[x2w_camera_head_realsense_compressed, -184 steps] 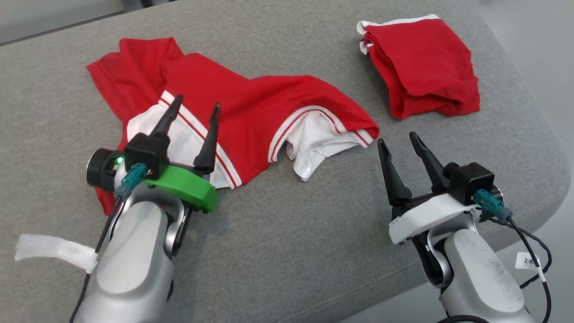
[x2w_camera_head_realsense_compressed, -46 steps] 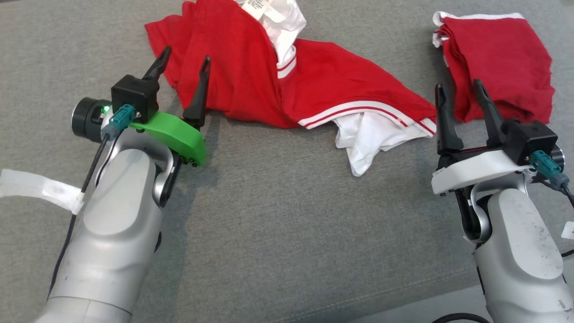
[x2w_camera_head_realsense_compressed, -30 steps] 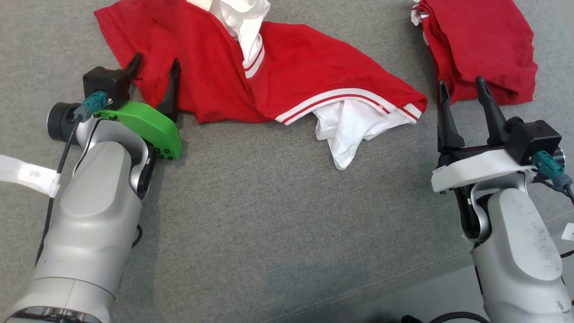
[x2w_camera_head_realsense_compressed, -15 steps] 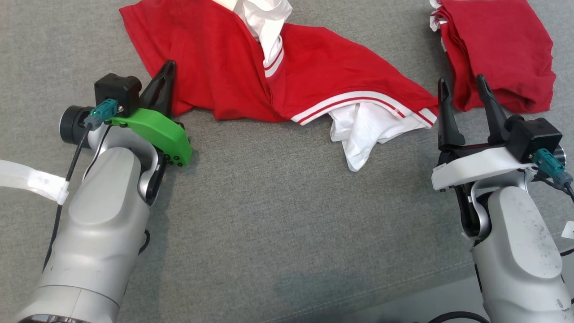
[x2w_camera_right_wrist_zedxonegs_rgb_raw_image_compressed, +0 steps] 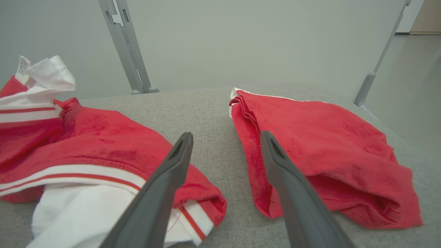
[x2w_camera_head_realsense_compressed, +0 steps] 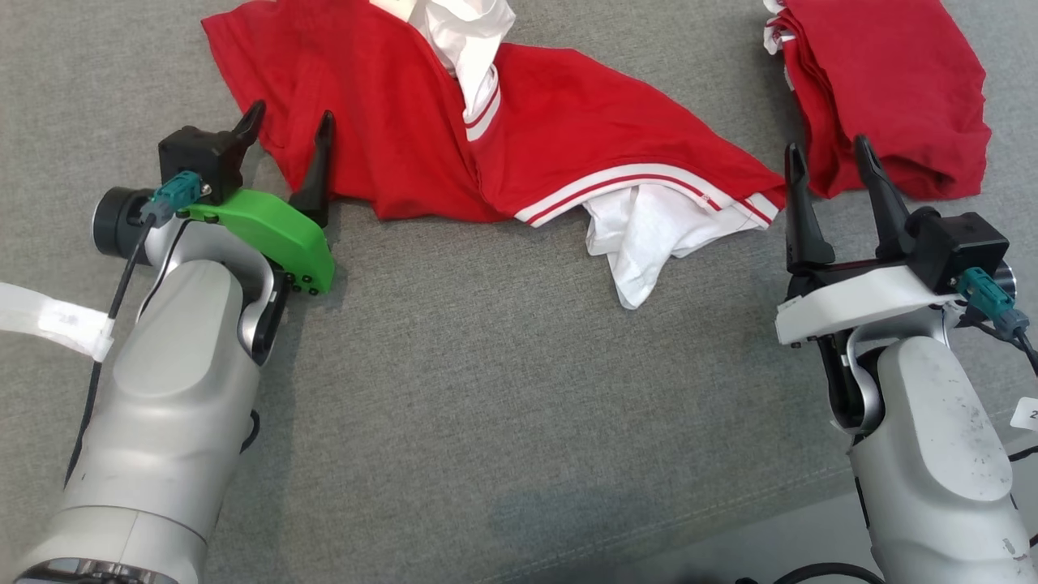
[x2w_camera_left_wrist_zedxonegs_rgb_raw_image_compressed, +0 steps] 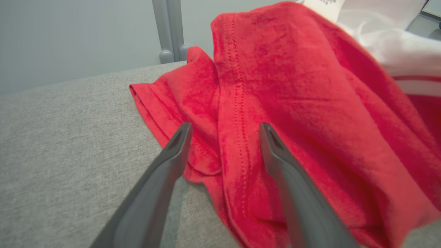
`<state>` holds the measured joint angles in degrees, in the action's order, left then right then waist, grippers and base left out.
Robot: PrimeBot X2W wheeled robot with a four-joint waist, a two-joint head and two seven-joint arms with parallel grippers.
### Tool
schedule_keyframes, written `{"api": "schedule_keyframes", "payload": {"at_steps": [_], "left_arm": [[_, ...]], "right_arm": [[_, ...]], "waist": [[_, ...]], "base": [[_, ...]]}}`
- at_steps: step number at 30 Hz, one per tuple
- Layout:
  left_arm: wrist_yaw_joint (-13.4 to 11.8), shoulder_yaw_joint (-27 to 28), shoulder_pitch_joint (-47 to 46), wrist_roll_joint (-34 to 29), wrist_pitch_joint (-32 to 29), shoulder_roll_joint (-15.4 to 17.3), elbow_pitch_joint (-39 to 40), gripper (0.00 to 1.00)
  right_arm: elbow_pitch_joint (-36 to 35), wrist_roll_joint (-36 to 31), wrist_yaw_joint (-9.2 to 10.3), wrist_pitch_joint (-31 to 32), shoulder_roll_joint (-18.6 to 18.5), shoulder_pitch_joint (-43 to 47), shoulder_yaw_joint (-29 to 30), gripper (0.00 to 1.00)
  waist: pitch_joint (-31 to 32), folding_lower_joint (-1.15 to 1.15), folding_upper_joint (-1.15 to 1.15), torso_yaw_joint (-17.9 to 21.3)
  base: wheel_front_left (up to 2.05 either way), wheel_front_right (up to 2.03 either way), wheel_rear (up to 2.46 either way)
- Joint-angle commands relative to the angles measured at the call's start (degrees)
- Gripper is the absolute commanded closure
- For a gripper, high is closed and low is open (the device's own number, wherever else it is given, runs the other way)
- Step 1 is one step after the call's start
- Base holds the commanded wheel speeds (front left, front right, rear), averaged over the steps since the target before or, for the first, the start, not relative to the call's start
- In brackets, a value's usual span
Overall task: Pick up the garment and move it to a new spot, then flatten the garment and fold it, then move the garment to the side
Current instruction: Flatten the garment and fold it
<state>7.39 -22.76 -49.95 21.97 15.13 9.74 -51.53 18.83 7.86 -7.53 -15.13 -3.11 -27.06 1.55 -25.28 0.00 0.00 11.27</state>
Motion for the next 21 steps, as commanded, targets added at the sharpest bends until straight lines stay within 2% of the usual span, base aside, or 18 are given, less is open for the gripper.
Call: {"api": "schedule_keyframes", "payload": {"at_steps": [1, 6, 7, 8, 9, 10, 12, 17, 21], "left_arm": [[0.1, -0.3, -1.6, -0.2, 0.0, 0.5, -1.0, 0.0], [0.1, -1.2, -3.1, 0.3, 0.0, 0.6, -3.4, 0.0], [0.1, -1.6, -3.4, 0.6, 0.0, 0.5, -4.0, 0.22], [0.1, -2.0, -3.6, 0.9, 0.0, 0.3, -4.6, 0.53], [0.1, -2.5, -3.7, 1.2, 0.0, 0.2, -5.2, 0.66], [0.1, -3.0, -3.8, 1.7, 0.0, 0.0, -5.8, 0.72], [0.1, -4.2, -4.1, 2.2, 0.0, -0.3, -6.0, 1.0], [0.1, -6.0, -3.8, 3.5, 0.0, 0.0, -2.8, 1.0], [0.1, -4.6, -1.1, 3.3, 0.0, 0.5, 3.3, 1.0]], "right_arm": [[0.2, 0.4, 0.09, 0.0, -0.2, -0.3, 0.1, 0.0], [0.2, 0.6, 0.09, 0.0, -0.1, 0.2, 0.4, 0.0], [0.2, 0.7, 0.09, 0.0, -0.1, 0.3, 0.6, 0.0], [0.2, 0.7, 0.09, 0.0, -0.1, 0.4, 0.7, 0.0], [0.2, 0.7, 0.09, 0.0, 0.0, 0.5, 0.7, 0.0], [0.2, 0.6, 0.09, 0.0, 0.0, 0.6, 0.9, 0.0], [0.2, 0.6, 0.09, 0.0, 0.0, 0.4, 1.1, 0.0], [0.1, 0.6, 0.09, 0.0, 0.1, -0.3, 1.1, 0.0], [0.3, 0.4, 0.09, 0.0, 0.0, 0.4, 1.7, 0.0]], "waist": [[-0.5, 0.0, 0.0, 0.6], [-0.8, 0.0, 0.0, 1.1], [-0.8, 0.0, 0.0, 1.2], [-0.8, 0.0, 0.0, 1.1], [-0.7, 0.0, 0.0, 1.0], [-0.7, 0.0, 0.0, 0.9], [-0.8, 0.0, 0.0, 0.5], [-0.7, 0.0, 0.0, -0.5], [0.5, 0.0, 0.0, -2.1]], "base": [[0.0, 0.0, 0.0], [0.0, 0.0, 0.0], [0.0, 0.0, 0.0], [0.0, 0.0, 0.0], [0.0, 0.0, 0.0], [0.0, 0.0, 0.0], [0.0, 0.0, 0.0], [0.0, 0.0, 0.0], [0.0, 0.0, 0.0]]}}
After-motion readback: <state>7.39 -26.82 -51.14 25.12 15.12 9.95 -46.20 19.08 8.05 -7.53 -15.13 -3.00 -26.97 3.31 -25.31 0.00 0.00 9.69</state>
